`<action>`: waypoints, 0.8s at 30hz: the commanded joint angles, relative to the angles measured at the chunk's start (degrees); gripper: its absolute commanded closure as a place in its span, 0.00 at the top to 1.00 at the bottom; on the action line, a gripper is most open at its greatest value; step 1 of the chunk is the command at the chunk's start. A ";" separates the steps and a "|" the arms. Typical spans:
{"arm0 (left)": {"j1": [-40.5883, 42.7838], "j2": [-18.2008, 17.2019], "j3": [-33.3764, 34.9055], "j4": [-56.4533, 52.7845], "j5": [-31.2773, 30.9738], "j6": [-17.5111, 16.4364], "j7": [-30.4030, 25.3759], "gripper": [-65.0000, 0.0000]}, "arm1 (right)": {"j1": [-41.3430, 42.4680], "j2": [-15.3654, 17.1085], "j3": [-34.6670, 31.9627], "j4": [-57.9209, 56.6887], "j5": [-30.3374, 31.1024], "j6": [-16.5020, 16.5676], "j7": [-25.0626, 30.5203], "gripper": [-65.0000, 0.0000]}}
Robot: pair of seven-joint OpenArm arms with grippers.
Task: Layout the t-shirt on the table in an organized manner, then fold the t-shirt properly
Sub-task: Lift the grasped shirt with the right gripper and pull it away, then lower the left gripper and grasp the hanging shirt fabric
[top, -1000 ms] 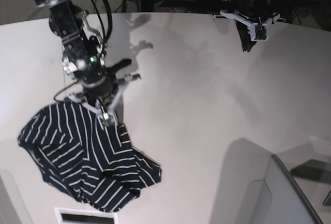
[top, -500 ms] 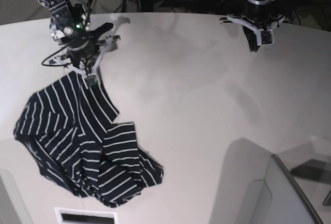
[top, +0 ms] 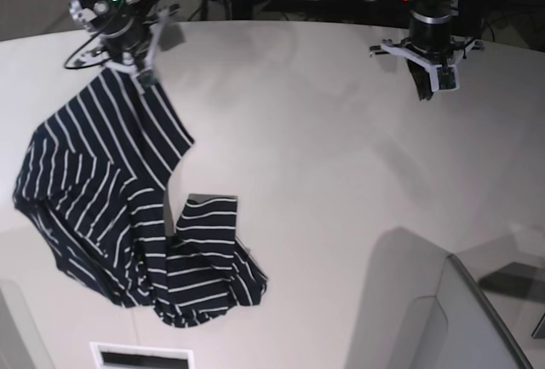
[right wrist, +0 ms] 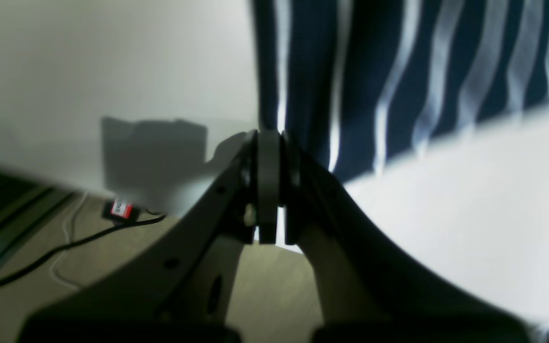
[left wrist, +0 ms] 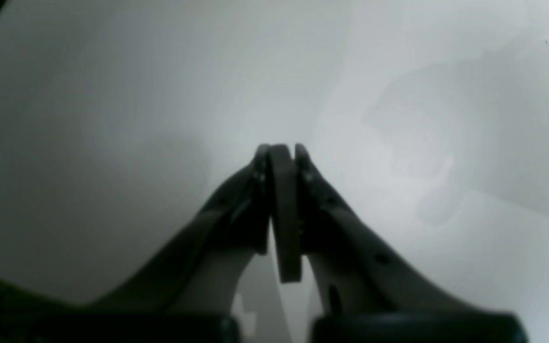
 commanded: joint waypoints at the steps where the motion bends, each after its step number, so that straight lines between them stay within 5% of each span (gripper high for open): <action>1: -0.34 -0.17 1.14 0.69 -0.03 0.01 -1.43 0.00 | 0.60 -0.32 -1.60 1.09 0.27 0.20 1.36 0.00; 9: -1.66 -0.26 8.00 1.13 0.32 0.01 -1.43 0.00 | 9.65 -6.39 -13.47 -1.19 0.19 0.29 1.53 0.00; 14: -1.57 -0.35 7.64 0.87 0.32 0.01 -1.43 0.00 | 11.24 -7.01 -18.13 -1.81 0.27 0.29 -2.51 0.00; 24: -2.27 -0.35 5.71 0.61 0.32 0.01 -1.43 0.00 | 6.14 -2.79 -3.88 -1.81 0.27 0.29 -5.59 0.00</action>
